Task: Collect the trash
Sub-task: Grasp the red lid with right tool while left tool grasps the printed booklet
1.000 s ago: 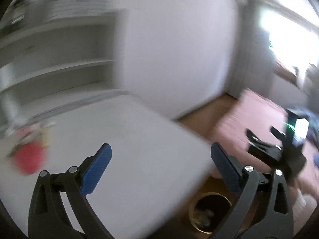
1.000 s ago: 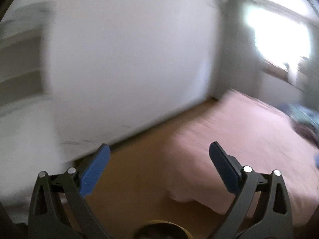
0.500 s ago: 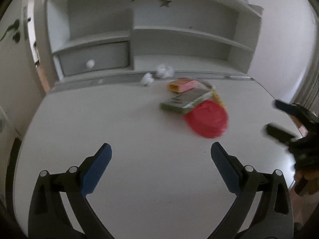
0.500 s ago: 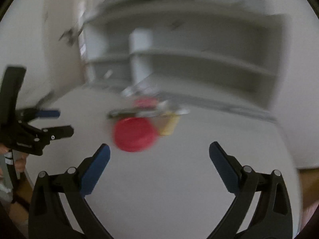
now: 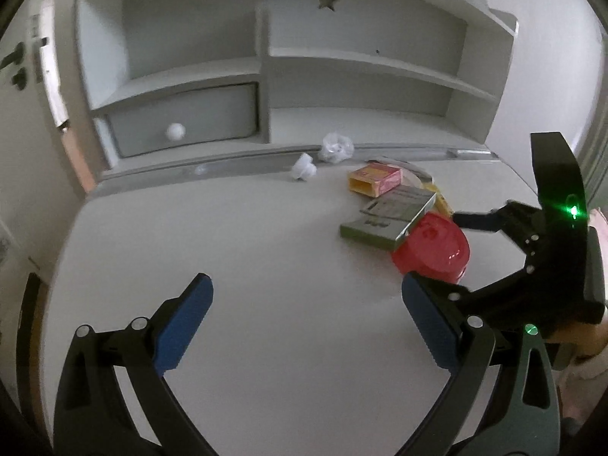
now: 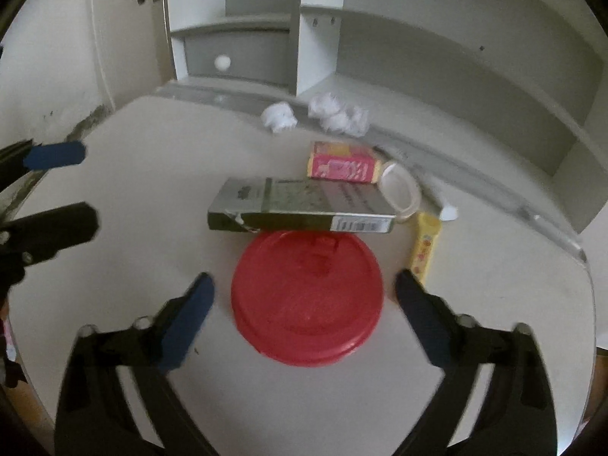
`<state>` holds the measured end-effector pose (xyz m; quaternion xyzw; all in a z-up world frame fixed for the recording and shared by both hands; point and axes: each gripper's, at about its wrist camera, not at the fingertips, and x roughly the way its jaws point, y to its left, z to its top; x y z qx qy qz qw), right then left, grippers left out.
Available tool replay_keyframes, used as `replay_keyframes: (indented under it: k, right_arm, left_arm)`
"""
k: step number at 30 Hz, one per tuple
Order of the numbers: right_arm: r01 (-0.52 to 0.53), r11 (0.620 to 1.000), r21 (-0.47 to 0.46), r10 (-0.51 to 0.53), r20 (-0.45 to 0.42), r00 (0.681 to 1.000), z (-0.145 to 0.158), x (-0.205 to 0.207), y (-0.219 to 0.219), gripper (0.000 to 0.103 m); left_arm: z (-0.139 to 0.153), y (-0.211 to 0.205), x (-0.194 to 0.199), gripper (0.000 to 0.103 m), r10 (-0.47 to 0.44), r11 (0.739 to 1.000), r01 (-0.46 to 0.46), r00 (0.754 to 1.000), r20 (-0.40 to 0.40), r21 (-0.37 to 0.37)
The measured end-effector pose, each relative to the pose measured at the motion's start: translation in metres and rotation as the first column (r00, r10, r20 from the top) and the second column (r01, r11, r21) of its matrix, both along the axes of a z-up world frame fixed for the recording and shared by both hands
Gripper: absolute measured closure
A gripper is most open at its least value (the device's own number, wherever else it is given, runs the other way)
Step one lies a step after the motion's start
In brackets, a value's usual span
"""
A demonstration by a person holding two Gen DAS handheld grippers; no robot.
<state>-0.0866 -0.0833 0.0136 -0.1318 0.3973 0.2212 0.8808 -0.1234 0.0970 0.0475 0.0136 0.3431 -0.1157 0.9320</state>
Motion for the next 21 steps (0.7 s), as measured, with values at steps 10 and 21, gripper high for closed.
replay_keyframes:
  k: [10, 21]
  right_arm:
    - [0.08, 0.997, 0.016, -0.081, 0.036, 0.996, 0.009, -0.023, -0.056, 0.026]
    - [0.234, 0.967, 0.096, -0.234, -0.014, 0.972, 0.009, -0.022, -0.129, 0.026]
  left_arm:
    - [-0.022, -0.057, 0.061, 0.006, -0.122, 0.991, 0.127, 0.988, -0.095, 0.046]
    - [-0.035, -0.105, 0.093, 0.023, -0.3, 0.936, 0.321, 0.942, -0.149, 0.148]
